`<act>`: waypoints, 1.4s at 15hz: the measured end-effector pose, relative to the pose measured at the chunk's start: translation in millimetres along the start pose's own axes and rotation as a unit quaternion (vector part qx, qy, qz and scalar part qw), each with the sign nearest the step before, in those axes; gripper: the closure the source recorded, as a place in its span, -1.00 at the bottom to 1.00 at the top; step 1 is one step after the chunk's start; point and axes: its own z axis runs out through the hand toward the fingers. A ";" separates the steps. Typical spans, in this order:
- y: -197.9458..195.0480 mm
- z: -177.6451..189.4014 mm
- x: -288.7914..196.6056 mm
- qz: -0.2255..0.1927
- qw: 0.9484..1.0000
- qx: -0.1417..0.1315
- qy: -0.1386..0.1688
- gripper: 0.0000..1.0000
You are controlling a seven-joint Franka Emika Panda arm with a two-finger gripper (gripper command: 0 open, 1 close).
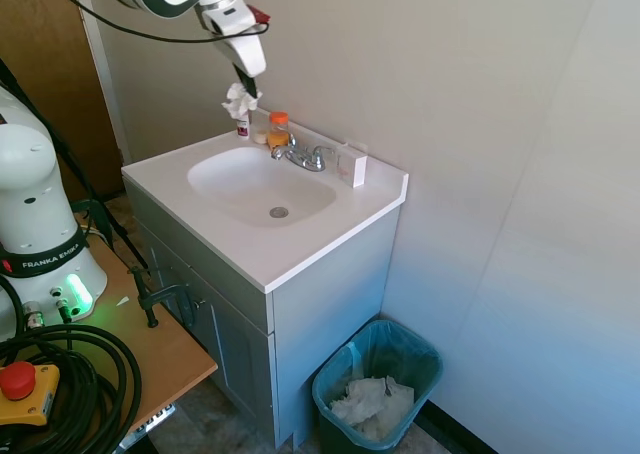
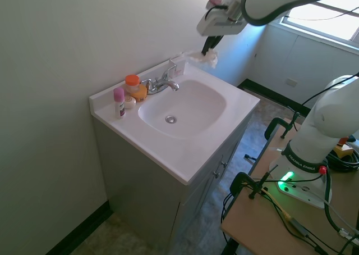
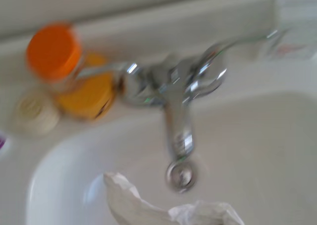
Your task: Throw the tissue in the trash bin
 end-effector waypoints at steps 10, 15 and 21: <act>117.1 103.4 222.2 0.235 0.972 -0.020 0.004 1.00; 152.5 209.4 276.5 0.286 0.955 -0.080 -0.004 1.00; 181.7 307.5 308.8 0.291 0.947 -0.128 -0.043 -1.00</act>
